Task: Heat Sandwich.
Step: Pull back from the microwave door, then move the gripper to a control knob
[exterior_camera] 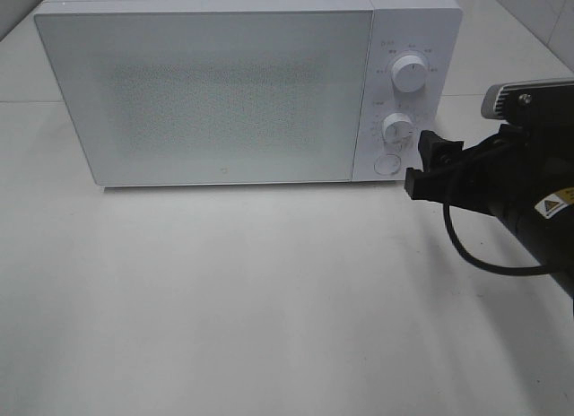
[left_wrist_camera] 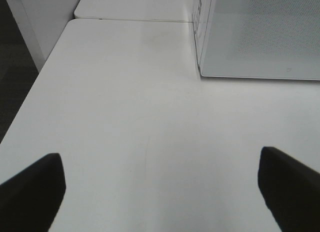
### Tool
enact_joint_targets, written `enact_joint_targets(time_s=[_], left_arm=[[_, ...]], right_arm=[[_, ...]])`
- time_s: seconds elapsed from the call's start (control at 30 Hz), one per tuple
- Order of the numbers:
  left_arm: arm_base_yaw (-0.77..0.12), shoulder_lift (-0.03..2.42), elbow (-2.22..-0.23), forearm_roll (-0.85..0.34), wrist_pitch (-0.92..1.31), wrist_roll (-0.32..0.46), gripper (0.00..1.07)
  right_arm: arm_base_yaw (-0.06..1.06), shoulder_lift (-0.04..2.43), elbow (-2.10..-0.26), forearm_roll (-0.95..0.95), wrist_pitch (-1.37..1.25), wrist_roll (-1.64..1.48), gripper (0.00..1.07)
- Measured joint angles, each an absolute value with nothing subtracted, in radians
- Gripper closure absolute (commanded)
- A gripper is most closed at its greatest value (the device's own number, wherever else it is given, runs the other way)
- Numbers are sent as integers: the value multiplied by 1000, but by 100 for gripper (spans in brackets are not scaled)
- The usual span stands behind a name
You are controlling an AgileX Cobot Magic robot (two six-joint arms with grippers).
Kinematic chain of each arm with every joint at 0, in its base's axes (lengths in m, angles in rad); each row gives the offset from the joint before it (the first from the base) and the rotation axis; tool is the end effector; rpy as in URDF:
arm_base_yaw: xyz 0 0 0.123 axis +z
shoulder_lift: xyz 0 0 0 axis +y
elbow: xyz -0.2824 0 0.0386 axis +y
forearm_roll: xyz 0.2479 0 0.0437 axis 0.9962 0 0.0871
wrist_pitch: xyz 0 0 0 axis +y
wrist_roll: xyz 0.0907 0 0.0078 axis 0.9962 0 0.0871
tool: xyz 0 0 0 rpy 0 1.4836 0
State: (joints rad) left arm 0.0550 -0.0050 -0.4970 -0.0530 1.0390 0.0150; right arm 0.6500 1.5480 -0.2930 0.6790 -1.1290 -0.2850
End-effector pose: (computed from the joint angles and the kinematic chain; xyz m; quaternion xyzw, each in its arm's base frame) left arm -0.0042 -0.0044 0.2782 -0.0162 0.8465 -0.0079 0.5320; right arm 0.2103 0.0950 0.1733 -0.0283 0.7469 0.0024 0.6643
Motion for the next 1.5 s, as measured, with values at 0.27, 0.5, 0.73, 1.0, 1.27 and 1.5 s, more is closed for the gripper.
enact_joint_targets(time_s=[0.27,0.5,0.73,1.0,1.27,1.5], left_arm=[[55,-5,-497,-53,1039,15,8],[55,-5,-497,-53,1039,15,8],[55,-5,-497,-53,1039,15,8],[55,-5,-497,-53,1039,15,9],[55,-5,-497,-53,1039,15,9],[55,-5,-497,-53,1039,15,9]], right_arm=[[718,1659,-294,728,-1205,-247,31],[731,1712,-295,732,-1205,-215,31],[731,1727,-295,733,-1206,-212,31],[731,1727,-295,733,-1206,-211,31],[718,1736,-341,722,-1206,-211,31],[653,1802,-412,660,-1206,-211,31]])
